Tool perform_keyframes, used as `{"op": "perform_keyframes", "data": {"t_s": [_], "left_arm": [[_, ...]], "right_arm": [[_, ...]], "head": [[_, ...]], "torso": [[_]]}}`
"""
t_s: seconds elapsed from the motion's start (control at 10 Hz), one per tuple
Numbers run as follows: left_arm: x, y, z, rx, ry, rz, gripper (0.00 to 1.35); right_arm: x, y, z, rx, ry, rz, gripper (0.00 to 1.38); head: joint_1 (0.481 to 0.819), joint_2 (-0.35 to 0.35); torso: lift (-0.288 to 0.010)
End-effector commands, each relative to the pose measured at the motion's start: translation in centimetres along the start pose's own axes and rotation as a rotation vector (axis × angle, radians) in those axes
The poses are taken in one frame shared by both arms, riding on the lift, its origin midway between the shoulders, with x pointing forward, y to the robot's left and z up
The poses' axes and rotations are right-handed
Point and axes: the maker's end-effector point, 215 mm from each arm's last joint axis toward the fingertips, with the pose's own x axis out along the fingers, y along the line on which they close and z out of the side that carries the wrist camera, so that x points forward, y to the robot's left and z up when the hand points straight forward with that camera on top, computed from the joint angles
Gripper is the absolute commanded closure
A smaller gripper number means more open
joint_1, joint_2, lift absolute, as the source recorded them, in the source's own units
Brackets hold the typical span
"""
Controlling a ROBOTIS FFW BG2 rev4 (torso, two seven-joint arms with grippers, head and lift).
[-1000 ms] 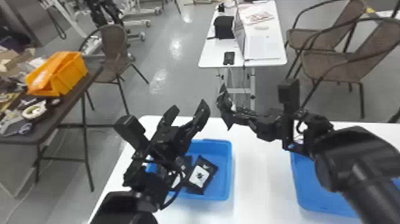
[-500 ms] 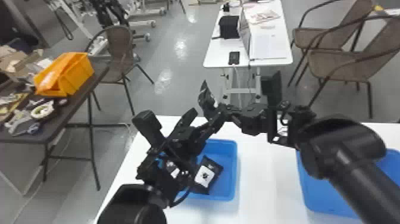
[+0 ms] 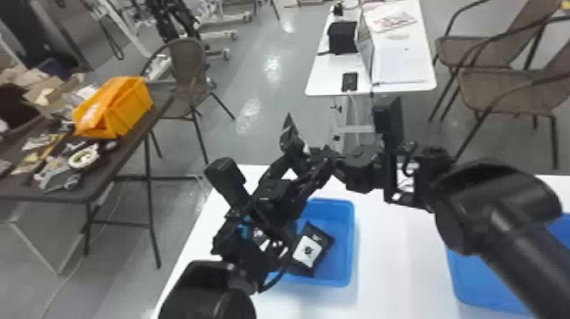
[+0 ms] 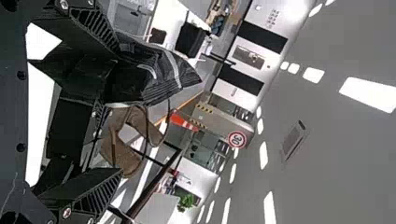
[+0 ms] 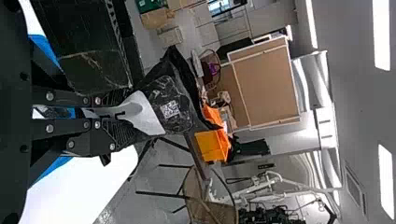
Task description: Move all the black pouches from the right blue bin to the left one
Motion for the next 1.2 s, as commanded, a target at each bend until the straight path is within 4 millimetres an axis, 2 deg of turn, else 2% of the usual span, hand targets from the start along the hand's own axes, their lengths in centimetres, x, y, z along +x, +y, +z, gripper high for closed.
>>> {"op": "perform_keyframes", "data": {"t_s": [0.0,0.3,0.4,0.5,0.9,1.1], "left_arm": [[0.1,0.4,0.7,0.047,-0.036,0.014,0.13],[-0.2,1.7,2.1,0.208,-0.087,0.061,0.13],[-0.5,1.9,2.8,0.268,-0.108,0.073,0.58],[-1.1,2.2,3.6,0.291,-0.143,0.108,1.26],[-1.8,3.5,2.6,0.268,-0.121,0.157,1.22],[-2.1,4.0,2.8,0.265,-0.125,0.177,1.22]], "right_arm": [[0.3,0.6,-0.3,0.006,0.008,0.015,1.08],[0.3,0.7,-0.9,0.019,0.020,0.020,1.08],[0.2,0.9,-1.6,0.033,0.027,0.024,1.08],[0.2,0.9,-1.8,0.041,0.028,0.025,1.08],[0.1,0.8,-1.9,0.044,0.023,0.023,1.08],[0.1,0.9,-1.6,0.046,0.012,0.026,1.08]], "head": [[0.690,0.290],[0.686,0.311],[0.685,0.317],[0.685,0.323],[0.689,0.341],[0.693,0.344]], "torso": [[0.010],[0.010],[0.010],[0.010],[0.010],[0.010]]}}
